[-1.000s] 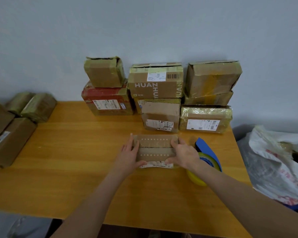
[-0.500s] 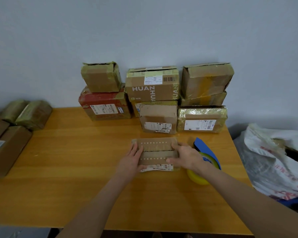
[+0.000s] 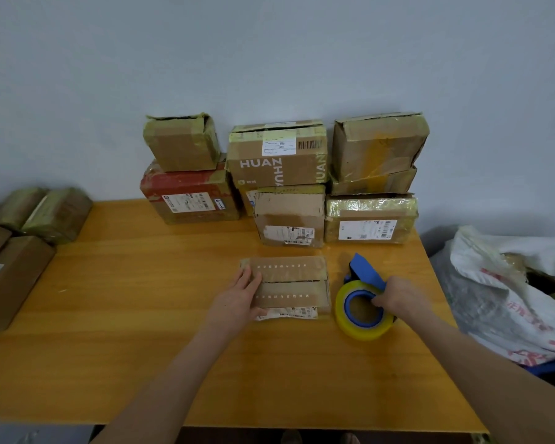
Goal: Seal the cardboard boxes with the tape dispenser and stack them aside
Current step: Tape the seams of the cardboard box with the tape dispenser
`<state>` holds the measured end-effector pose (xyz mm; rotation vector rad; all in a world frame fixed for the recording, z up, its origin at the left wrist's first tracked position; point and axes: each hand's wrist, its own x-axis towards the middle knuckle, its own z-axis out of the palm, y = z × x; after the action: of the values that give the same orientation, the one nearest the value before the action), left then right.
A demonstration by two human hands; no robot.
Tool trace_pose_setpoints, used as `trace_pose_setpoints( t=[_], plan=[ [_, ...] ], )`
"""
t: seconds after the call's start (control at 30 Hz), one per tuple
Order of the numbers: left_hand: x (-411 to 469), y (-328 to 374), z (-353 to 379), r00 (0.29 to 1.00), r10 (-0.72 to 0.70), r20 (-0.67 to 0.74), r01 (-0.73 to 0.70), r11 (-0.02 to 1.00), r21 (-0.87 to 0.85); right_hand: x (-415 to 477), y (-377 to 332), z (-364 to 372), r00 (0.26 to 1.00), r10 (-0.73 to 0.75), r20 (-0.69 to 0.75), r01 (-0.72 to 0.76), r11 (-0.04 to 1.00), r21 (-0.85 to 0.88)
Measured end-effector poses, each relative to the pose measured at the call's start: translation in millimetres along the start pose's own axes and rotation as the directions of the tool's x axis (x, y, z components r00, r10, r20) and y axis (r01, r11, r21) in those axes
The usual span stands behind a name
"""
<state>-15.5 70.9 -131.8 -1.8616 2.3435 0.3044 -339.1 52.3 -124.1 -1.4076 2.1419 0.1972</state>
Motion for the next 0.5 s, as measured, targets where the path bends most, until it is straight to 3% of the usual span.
trace_pose_setpoints(
  t=[0.1,0.23,0.37,0.5],
  plan=[
    [0,-1,-1,1.000,-0.004,0.014,0.004,1.000,-0.006,0,-11,-2,1.000,-0.020,0.019,0.019,0.999,0.039],
    [-4,-2,-2,1.000,-0.014,0.013,0.015,1.000,-0.020,5,-12,-4,0.993,-0.035,0.112,0.008,0.972,0.235],
    [-4,-2,-1,1.000,-0.014,-0.003,0.014,0.999,-0.036,2,-5,-1,0.979,-0.028,0.200,-0.077,0.864,0.498],
    [-5,-2,0,1.000,-0.010,-0.009,0.009,0.999,-0.046,-3,-8,-10,0.953,-0.066,0.294,-0.141,0.766,0.628]
  ],
)
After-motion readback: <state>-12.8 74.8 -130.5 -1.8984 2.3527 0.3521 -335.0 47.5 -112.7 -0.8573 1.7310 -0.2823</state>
